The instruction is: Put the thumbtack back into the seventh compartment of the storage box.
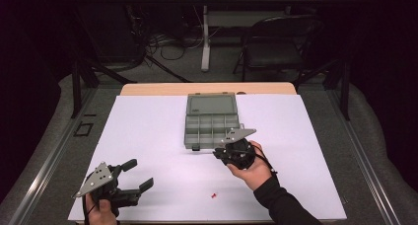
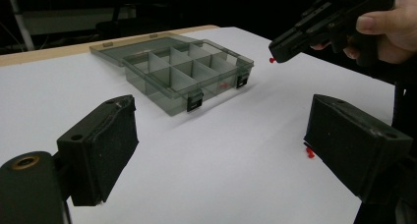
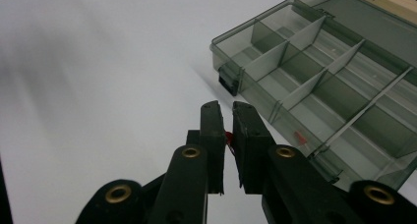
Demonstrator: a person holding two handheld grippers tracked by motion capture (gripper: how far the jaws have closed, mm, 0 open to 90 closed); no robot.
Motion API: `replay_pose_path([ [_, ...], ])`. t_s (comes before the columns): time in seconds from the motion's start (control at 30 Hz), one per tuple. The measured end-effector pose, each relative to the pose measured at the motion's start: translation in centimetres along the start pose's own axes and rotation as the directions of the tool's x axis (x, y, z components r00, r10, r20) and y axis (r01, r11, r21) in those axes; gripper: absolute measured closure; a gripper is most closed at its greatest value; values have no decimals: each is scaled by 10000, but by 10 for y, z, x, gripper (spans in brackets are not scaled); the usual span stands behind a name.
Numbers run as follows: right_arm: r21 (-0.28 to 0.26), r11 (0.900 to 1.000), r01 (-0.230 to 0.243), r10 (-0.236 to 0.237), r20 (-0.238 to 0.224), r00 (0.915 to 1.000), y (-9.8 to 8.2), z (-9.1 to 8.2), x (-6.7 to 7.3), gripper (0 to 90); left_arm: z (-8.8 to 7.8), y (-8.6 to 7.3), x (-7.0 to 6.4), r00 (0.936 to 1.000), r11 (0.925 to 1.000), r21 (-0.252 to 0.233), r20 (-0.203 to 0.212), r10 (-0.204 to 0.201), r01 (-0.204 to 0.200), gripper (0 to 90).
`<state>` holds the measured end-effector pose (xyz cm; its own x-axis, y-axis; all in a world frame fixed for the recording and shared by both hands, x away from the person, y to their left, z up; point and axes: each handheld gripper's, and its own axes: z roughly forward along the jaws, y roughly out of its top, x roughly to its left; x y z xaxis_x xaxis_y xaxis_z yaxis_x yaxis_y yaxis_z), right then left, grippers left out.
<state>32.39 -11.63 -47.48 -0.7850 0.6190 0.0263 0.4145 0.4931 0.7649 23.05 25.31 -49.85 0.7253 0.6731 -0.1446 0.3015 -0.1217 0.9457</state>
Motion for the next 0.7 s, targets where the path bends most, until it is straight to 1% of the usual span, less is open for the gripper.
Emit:
replay_pose_path([
  [0.17,100,9999,-82,79,230,9997,8,6,-8,839,0,0,0,10000,10000,-10,4,-5,5,121],
  [0.23,156,9997,-211,206,303,9993,11,9,-12,839,0,0,0,10000,10000,-19,-8,-1,1,121],
  [0.3,198,9995,-232,225,384,9990,13,12,-16,839,0,0,0,10000,10000,-11,-1,0,0,121],
  [0.33,258,9991,-323,311,440,9985,14,14,-18,839,0,0,1,10000,10000,-2,66,0,0,121],
  [0.37,252,9990,-379,367,462,9983,14,16,-20,839,0,0,0,10000,10000,-31,7,-13,13,121],
  [0.4,261,9987,-435,421,510,9978,15,17,-22,839,0,0,1,10000,10000,-7,74,-6,6,121],
  [0.43,246,9985,-490,476,556,9973,15,19,-24,839,0,0,0,10000,10000,-33,-19,-13,13,121],
  [0.57,297,9972,-688,663,773,9948,16,25,-32,839,0,0,1,10000,10000,-30,-11,-27,27,121],
  [0.7,406,9965,-724,682,987,9928,16,30,-37,838,0,0,1,10000,10000,-26,1,-23,23,121],
])
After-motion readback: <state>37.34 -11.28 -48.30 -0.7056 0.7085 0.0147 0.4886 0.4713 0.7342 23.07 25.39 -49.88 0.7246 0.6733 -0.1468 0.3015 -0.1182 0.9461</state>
